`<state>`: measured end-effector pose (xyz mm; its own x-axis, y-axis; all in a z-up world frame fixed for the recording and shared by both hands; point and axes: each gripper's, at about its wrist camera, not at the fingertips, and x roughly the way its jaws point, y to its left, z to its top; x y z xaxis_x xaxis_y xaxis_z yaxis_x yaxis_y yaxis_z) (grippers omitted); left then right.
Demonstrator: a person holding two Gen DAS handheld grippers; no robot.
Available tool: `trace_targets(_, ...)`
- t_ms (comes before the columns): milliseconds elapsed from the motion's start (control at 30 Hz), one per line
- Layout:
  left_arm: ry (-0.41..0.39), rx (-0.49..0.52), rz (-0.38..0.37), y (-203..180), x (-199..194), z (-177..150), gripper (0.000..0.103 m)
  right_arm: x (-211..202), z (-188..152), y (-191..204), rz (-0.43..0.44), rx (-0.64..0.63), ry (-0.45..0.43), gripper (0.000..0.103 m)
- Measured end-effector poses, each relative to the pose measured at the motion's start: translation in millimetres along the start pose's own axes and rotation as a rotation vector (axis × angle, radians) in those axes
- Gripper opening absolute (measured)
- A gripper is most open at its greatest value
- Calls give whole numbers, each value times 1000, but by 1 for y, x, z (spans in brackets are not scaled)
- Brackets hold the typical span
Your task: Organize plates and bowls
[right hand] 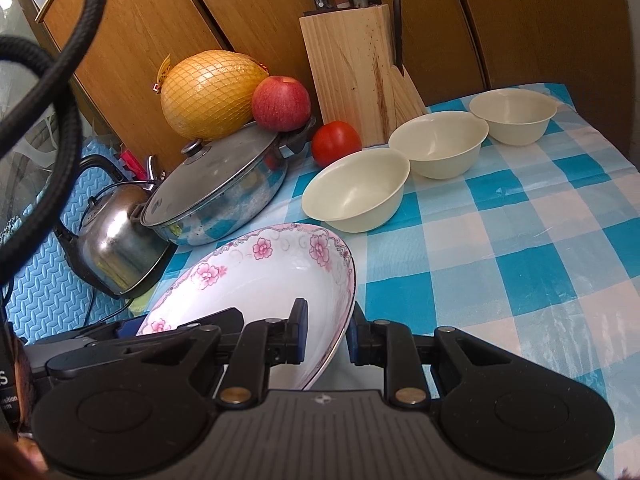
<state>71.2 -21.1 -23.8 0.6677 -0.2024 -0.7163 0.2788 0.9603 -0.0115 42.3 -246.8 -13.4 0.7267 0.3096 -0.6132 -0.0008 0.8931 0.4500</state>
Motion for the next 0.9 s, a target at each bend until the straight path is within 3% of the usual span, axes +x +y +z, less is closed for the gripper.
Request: trace_targets(900, 17, 56, -32, -22, -5, -18, 86, -22, -22, -14, -48, 19, 16, 21)
